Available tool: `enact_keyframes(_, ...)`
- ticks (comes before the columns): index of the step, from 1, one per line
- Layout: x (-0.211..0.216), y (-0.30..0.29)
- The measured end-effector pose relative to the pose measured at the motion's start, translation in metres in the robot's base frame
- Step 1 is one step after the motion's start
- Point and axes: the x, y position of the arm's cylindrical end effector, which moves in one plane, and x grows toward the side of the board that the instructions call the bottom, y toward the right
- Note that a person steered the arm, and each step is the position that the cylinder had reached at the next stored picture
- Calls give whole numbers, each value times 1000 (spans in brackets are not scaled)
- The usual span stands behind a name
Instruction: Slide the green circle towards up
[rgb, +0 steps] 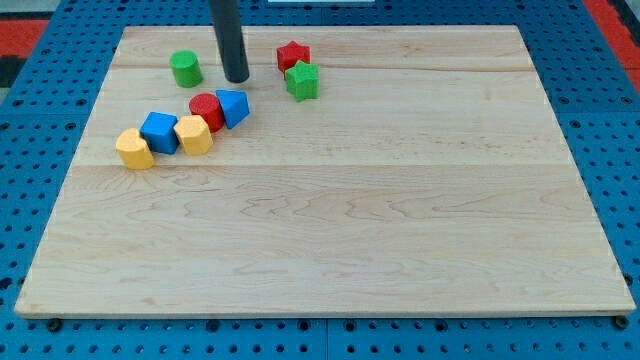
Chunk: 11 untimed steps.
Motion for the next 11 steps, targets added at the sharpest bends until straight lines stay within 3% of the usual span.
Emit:
enact_keyframes(2, -29, 74)
enact_keyframes(3, -29, 77)
enact_keyframes(4, -58, 54)
enact_keyframes(5, -76, -7)
enact_keyframes(6, -62, -101)
enact_keyframes(7, -12, -129)
enact_keyframes(8, 25, -119)
enact_keyframes(10, 1, -82)
enact_keyframes(11, -19, -91)
